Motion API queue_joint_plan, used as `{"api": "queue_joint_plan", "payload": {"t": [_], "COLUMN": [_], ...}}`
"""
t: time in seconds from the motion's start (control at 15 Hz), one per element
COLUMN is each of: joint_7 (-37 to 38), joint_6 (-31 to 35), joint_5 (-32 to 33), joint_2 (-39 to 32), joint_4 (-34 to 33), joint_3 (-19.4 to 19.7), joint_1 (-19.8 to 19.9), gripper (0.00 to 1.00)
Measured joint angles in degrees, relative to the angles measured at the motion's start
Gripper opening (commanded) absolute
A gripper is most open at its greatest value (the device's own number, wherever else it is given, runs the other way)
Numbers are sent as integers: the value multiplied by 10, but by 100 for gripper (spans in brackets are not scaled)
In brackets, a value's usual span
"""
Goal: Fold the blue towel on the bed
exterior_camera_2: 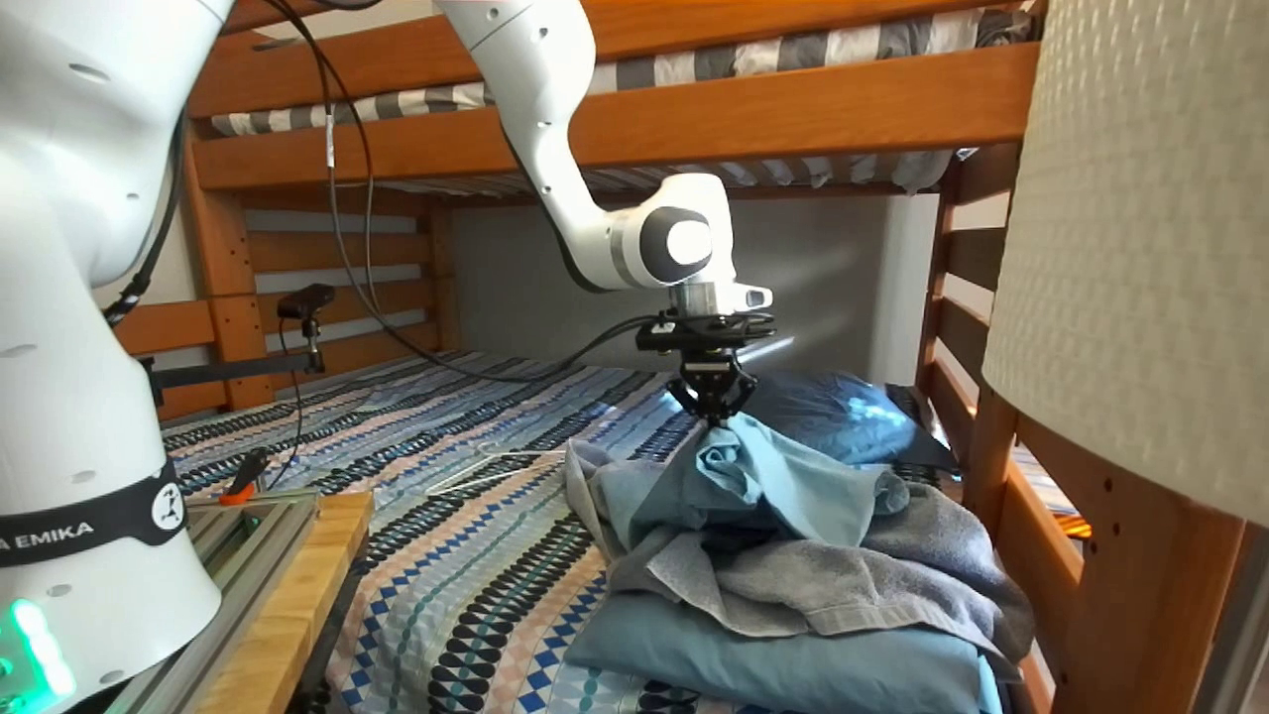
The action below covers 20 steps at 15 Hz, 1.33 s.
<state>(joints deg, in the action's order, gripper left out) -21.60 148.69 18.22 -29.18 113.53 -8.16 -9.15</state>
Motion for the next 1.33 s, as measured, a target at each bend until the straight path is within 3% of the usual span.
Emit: {"api": "queue_joint_plan", "payload": {"t": [0.4,0.67,1.0,1.33], "joint_7": [-181,-259,-246,-165], "joint_6": [33,-20,-87,-120], "joint_5": [-27,-67,-88,-141], "joint_2": [-21,-83,-147,-184], "joint_4": [-13,-81,-179,-249], "joint_3": [-76,-100,-89,-88], "joint_1": [49,66,54,44], "gripper": [1,1,1,1]}}
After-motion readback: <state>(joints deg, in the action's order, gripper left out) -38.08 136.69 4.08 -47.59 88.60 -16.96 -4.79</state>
